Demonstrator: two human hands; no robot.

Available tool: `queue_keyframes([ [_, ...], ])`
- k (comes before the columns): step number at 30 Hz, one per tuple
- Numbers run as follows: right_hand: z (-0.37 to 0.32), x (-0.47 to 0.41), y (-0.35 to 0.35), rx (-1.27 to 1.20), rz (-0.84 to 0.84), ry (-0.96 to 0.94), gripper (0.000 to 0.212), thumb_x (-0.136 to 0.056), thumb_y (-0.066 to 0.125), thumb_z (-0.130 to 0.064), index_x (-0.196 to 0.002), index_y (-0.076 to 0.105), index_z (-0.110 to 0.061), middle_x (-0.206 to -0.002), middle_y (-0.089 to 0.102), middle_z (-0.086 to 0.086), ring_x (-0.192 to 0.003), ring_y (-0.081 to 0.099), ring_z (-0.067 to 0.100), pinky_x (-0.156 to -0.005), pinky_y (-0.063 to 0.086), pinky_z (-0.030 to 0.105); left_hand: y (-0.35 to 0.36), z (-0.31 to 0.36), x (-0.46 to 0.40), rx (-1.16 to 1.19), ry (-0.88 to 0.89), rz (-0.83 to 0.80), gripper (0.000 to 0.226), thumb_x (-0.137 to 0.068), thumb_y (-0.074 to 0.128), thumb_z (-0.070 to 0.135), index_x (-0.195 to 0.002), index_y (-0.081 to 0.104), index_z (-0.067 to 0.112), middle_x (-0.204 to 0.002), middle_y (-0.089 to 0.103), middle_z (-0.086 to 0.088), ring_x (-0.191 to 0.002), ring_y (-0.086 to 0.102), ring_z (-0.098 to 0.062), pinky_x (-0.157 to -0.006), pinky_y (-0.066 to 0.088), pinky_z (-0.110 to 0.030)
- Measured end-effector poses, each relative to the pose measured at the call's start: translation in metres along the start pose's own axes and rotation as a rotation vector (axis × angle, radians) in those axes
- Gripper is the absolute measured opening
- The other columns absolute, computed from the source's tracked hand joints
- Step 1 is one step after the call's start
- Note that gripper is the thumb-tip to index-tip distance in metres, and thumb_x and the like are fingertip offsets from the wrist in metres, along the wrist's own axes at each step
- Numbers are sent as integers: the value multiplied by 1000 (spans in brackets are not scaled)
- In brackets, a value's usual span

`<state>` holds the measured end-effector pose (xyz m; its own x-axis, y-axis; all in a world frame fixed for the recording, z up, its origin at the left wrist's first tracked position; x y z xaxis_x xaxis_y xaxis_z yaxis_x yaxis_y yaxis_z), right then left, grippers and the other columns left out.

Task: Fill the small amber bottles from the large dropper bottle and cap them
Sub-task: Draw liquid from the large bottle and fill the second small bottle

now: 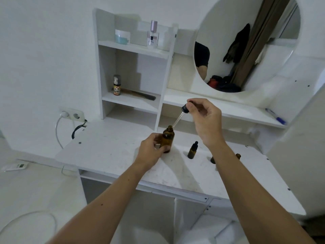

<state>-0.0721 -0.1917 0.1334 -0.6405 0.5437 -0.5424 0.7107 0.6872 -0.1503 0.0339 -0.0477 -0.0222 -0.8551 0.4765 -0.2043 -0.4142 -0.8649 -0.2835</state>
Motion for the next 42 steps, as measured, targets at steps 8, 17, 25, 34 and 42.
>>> queue_keyframes([
  [8,12,0,8,35,-37,1,12,-96,76,-8,-108,79,-13,-103,80,3,-98,76,15,-99,61,31,-1,-3,-2,-15,8,8,50,-81,88,24,-125,66,17,-112,72,5,-103,66,-10,-88,50,-17],
  [17,26,0,28,118,-110,52,8,-94,80,-17,-100,81,-12,-94,82,-1,-94,78,12,-91,60,23,-1,-1,-1,16,-18,-13,48,-84,86,21,-126,65,18,-110,70,9,-103,65,-7,-90,48,-15],
  [25,32,-1,35,214,-89,26,3,-94,79,-16,-96,82,-14,-91,80,-5,-89,76,7,-87,60,21,0,-3,-1,25,-25,-18,50,-84,86,21,-128,65,17,-117,72,4,-108,66,-12,-97,50,-21],
  [34,37,1,38,271,-70,19,4,-95,77,-13,-95,81,-14,-89,79,-7,-85,74,3,-81,56,12,0,-2,0,24,-34,-16,49,-84,86,21,-128,65,18,-116,71,6,-108,66,-13,-100,53,-27],
  [42,31,9,38,288,-100,-16,9,-100,73,-20,-106,79,-17,-97,76,-12,-90,69,-9,-82,52,6,0,2,3,5,-32,-20,49,-87,83,23,-132,62,19,-122,71,4,-111,65,-14,-104,52,-30],
])
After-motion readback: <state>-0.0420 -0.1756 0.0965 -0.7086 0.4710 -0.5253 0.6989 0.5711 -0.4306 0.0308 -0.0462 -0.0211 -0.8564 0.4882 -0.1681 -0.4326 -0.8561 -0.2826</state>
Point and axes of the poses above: each hand's wrist, its own x-axis away from the middle knuckle, its own y-axis out of the palm, z = x × y, the point moved 4 cm from there along -x, towards the middle knuckle
